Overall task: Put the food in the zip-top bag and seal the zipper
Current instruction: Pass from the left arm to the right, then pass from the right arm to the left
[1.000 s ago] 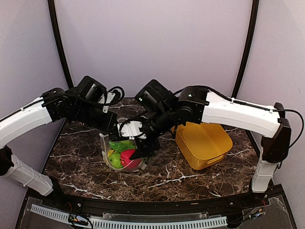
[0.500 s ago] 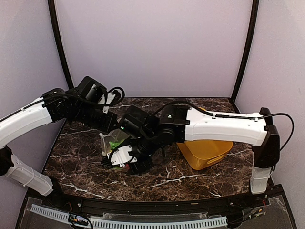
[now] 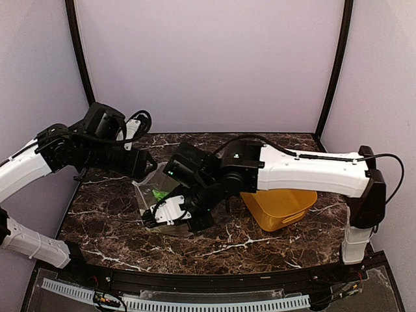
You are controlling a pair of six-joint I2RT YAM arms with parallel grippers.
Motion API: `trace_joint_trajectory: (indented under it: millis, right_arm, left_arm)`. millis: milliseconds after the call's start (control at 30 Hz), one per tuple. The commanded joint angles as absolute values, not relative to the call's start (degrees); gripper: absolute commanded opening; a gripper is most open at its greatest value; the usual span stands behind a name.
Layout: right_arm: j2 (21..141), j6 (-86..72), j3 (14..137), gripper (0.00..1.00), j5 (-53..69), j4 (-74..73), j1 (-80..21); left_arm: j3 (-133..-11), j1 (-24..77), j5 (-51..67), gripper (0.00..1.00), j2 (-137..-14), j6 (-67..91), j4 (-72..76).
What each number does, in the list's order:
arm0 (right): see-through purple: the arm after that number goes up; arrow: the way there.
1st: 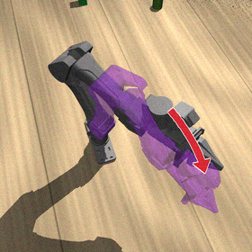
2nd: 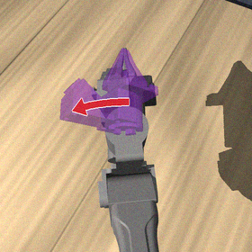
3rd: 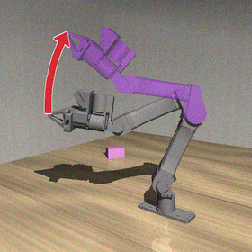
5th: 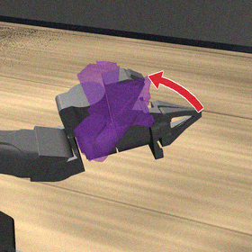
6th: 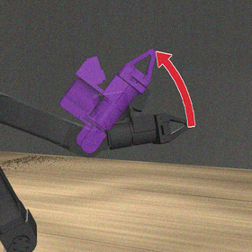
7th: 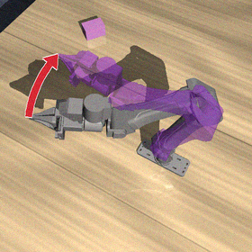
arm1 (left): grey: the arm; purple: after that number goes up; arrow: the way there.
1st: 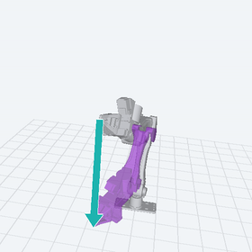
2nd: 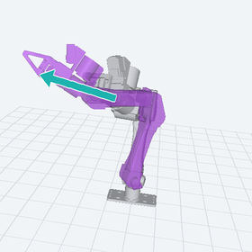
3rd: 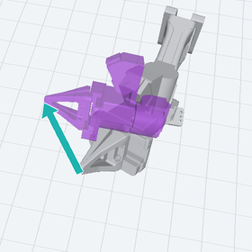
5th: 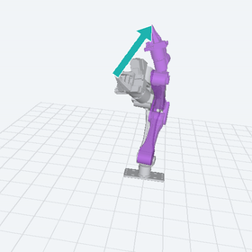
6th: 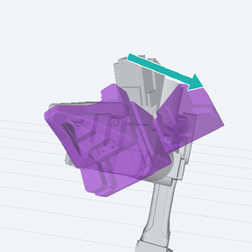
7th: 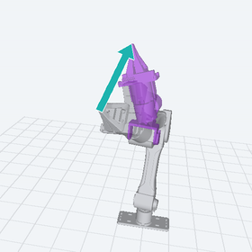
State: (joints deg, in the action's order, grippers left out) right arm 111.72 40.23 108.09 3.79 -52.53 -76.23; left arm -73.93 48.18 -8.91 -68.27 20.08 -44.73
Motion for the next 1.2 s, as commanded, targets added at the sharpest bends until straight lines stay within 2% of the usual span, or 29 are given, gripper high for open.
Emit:
trace_joint_trajectory:
  millis: [0,100,167,300,400,600,800,933,1067,1167]
  right_arm:
    - [100.62,44.68,99.15,0.0,5.05,-51.35,-76.09]
    - [97.06,45.72,93.4,0.0,5.52,-49.32,-75.04]
    - [95.87,45.37,91.86,0.0,7.01,-49.5,-73.6]
    - [93.47,45.5,89.43,0.0,10.82,-49.09,-70.79]
    - [92.47,45.69,88.59,0.0,11.64,-49.2,-70.04]
    - [91.76,45.77,87.92,0.0,11.62,-49.04,-69.78]
    - [91.67,45.44,87.97,0.0,11.44,-48.85,-69.78]
    - [91.66,45.57,87.95,0.0,10.97,-48.88,-69.74]
    - [91.63,45.46,87.16,0.0,10.42,-48.39,-69.68]
    - [91.67,45.24,87.1,0.0,10.29,-48.12,-69.37]
  left_arm:
    - [-63.83,48.32,-10.64,0.62,-54.38,16.41,-34.75]
    - [-53.72,48.34,-5.8,0.71,-41.47,14.46,-20.69]
    - [-44.02,48.32,-3.28,0.73,-34.93,14.33,-14.2]
    - [-35.36,48.34,3.15,0.73,-28.34,14.53,-8.87]
    - [-33.08,48.32,9.15,0.7,-30.12,14.97,-7.05]
    - [-30.67,48.34,10.6,0.66,-38.93,15.46,0.25]
    - [-24.46,48.32,14.18,0.71,-43.11,18.37,13.9]
    - [-20.91,48.34,17.51,0.7,-45.22,19.33,20.65]
    - [-20.0,48.34,22.06,0.68,-46.78,19.24,23.25]
    - [-19.71,48.34,25.18,0.71,-46.16,19.33,23.8]
